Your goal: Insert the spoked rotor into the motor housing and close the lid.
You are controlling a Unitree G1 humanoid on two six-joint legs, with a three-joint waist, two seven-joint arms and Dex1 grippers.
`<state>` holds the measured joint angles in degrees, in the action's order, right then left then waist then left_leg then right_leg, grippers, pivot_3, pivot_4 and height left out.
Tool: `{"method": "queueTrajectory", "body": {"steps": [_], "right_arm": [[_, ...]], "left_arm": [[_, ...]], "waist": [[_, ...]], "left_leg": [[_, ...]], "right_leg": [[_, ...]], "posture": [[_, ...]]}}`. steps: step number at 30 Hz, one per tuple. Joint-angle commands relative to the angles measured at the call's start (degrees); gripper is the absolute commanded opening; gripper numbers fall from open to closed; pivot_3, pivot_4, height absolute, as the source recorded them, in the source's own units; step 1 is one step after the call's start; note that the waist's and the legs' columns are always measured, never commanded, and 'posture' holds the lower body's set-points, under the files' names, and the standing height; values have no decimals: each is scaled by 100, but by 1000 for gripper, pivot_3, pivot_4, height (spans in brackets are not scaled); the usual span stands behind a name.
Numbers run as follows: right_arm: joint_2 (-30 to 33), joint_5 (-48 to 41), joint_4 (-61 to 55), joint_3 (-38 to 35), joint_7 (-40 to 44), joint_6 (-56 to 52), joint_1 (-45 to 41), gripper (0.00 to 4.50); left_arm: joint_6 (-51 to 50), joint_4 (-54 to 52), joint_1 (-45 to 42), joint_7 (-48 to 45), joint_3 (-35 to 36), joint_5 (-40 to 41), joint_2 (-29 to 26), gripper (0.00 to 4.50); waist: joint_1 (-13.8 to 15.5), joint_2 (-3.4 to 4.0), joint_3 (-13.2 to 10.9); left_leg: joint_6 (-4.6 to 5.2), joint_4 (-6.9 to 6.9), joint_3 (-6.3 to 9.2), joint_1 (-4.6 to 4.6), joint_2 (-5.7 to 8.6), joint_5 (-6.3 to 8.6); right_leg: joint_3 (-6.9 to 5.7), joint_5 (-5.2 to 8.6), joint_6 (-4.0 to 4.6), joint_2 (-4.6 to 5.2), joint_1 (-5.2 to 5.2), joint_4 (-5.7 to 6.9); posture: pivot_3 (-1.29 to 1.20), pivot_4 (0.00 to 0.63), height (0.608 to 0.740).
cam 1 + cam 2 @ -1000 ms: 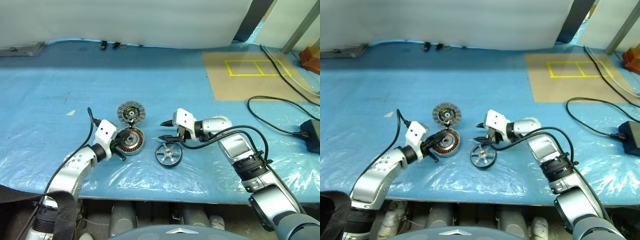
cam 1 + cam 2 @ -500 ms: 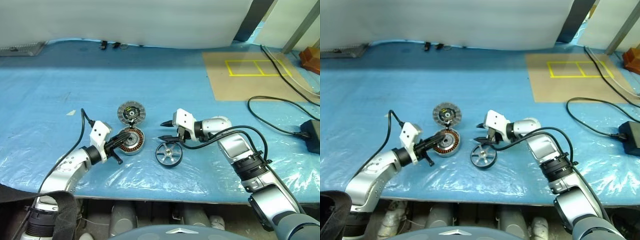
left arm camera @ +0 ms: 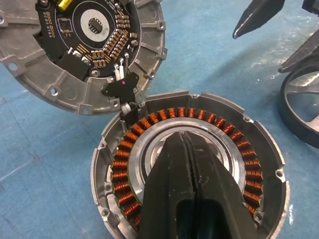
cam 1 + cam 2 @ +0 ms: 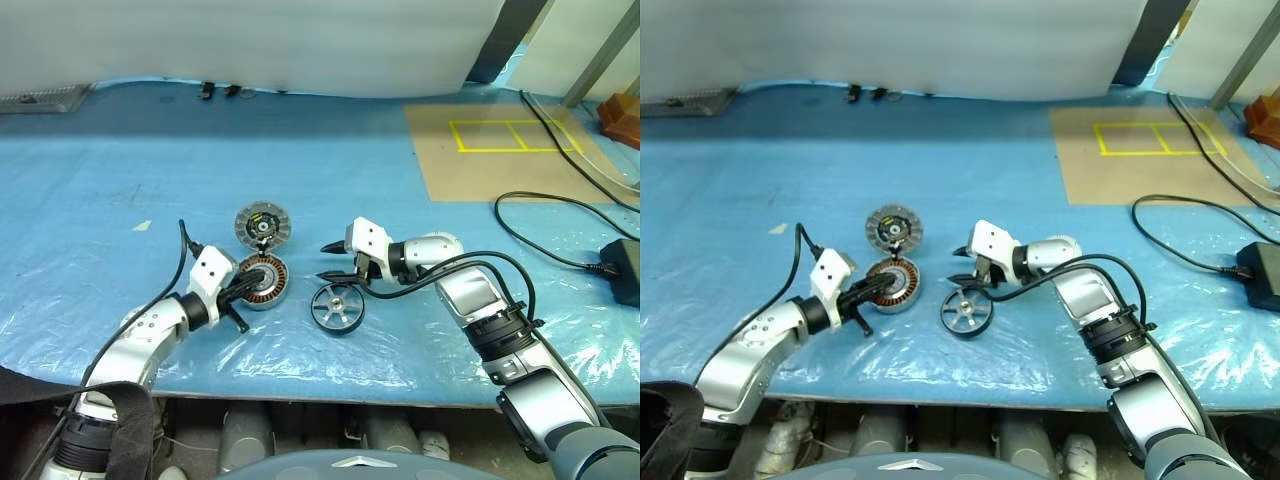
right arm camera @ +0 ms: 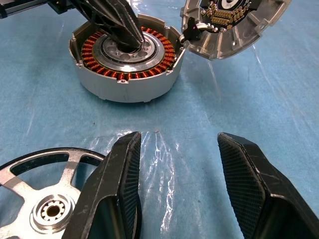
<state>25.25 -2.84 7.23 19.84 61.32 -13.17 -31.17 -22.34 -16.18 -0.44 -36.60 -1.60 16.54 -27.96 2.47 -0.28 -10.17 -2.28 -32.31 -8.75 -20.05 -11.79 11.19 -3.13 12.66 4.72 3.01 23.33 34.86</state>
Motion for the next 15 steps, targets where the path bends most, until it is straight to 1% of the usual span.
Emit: {"method": "queueTrajectory", "body": {"steps": [1,3,9,15], "right_arm": [[11,-113,-212,-16,111,-6,-2,2491],[13,-104,-227,-19,125,-8,4,2491],[6,-103,-264,-51,133,-43,-13,2491],[4,-108,-319,-44,128,-80,11,2491]], "left_arm": [[-98,-102,-98,104,135,234,203,9],[-209,-115,-110,99,95,241,211,9],[-547,-78,-48,-13,-169,30,-71,9],[-958,-47,-41,199,-172,-43,-178,9]], "waist": [[3,0,0],[4,0,0],[-5,0,0],[-2,11,7]], "left_leg": [[0,0,0,-1,0,0],[0,0,0,-3,0,0],[1,2,0,1,0,-1],[1,0,0,2,1,-1]], "right_leg": [[0,0,0,0,0,-1],[0,0,0,0,2,-3],[0,0,0,-1,-1,-1],[0,0,0,1,-4,-1]], "posture": [[0,150,740],[0,150,740],[0,150,740],[0,150,740]]}}
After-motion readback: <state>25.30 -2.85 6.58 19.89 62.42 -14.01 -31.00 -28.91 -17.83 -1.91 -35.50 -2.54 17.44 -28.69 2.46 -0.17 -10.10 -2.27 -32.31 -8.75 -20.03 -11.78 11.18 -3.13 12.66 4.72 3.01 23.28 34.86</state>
